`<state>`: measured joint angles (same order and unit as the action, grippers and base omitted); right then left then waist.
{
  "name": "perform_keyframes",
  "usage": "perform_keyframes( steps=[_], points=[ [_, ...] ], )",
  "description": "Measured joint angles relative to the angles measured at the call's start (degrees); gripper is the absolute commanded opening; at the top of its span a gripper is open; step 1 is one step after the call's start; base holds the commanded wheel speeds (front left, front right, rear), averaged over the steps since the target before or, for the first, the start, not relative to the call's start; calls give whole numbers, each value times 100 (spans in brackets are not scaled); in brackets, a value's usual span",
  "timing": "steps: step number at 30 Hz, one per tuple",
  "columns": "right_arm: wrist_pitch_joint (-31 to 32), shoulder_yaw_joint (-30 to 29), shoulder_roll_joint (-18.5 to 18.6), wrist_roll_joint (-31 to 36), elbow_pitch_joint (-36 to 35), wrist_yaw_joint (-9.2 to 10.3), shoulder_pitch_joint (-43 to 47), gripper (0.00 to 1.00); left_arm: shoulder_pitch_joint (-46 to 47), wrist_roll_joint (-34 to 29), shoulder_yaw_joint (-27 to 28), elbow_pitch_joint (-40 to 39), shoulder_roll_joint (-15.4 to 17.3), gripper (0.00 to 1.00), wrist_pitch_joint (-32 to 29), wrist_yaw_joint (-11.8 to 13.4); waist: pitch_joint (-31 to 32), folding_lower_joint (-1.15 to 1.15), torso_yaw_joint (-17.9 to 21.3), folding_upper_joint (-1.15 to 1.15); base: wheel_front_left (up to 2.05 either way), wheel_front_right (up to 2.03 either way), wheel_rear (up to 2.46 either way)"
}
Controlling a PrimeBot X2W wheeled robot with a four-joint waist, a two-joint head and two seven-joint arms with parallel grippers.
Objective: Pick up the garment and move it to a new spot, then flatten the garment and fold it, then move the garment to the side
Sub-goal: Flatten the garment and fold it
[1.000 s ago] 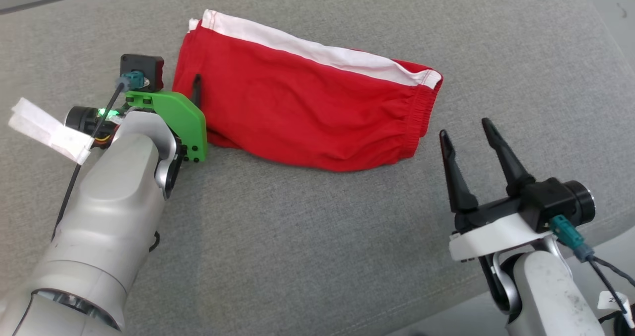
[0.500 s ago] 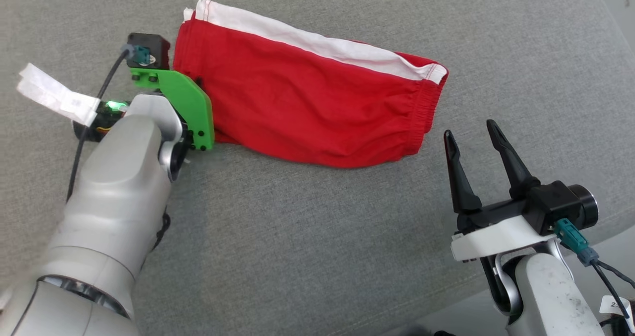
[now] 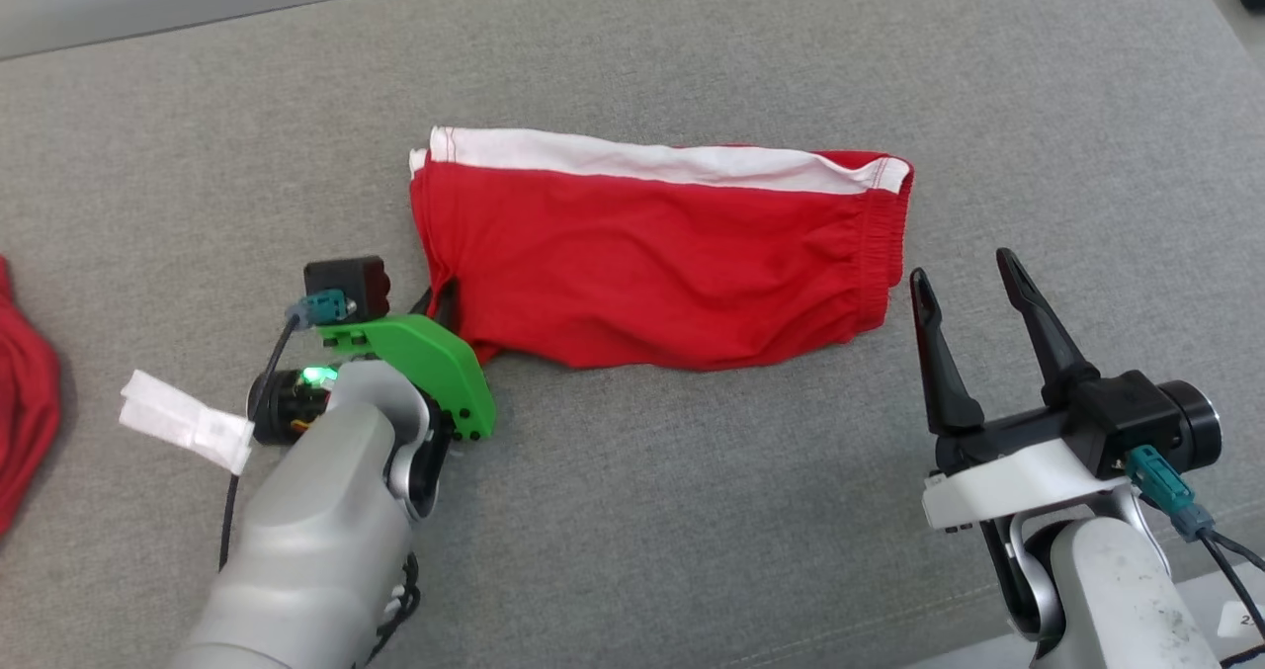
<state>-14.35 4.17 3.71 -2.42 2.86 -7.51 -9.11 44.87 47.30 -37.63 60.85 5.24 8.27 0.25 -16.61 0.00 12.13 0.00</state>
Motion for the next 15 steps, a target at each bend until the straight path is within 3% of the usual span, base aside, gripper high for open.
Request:
perform_keyframes(
  steps=[5,6,7,8,15],
  points=[
    [110,-65,60,5,-85,0,97,100,-643,225,124,-419,-14,0,157,162,275,0,-176,0,0,0,0],
    [115,-77,65,4,-102,0,111,100,-741,248,144,-504,-16,25,197,203,317,0,-203,0,0,0,0],
    [127,-82,65,4,-114,0,137,100,-853,267,176,-589,-19,76,223,237,367,0,-235,0,0,0,0],
    [167,-76,65,4,-122,0,166,100,-969,308,203,-688,-18,100,224,261,418,0,-264,0,0,0,0],
    [250,-37,66,-1,-148,0,251,100,-1520,345,372,-1468,162,100,552,456,725,0,-380,0,0,0,0]
  ],
)
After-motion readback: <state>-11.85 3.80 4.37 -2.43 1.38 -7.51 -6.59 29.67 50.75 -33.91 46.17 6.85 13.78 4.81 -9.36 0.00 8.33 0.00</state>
